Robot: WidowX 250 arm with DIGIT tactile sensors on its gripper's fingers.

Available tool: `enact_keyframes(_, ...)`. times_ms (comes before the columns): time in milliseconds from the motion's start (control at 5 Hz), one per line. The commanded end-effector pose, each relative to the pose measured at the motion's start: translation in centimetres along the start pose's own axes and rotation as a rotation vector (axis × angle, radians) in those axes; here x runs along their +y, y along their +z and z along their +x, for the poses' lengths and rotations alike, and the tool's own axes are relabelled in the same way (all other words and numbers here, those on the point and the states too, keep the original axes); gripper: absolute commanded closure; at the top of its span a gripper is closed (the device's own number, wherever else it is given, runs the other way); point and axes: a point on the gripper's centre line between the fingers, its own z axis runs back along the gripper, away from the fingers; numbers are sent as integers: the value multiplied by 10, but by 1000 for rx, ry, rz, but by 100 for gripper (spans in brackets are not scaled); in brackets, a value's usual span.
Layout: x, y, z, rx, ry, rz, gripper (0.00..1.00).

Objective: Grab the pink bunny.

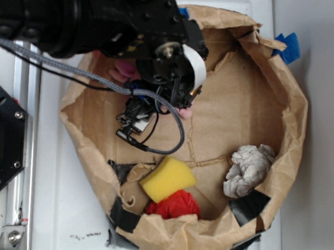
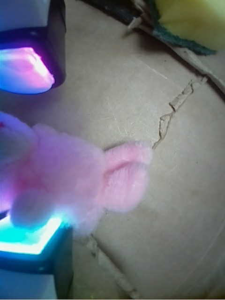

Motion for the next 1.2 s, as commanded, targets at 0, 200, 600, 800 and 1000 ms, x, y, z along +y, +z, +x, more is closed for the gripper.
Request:
enact_keyframes(0,-7,3,3,-39,41,-4,100)
enact_keyframes(200,-6,3,3,-39,33,-2,100)
enact_keyframes(600,-6,3,3,-40,26,-7,100)
enact_keyframes(800,-6,3,3,-37,22,-9,100)
enact_keyframes(1000,-6,4,4,-35,15,-6,100)
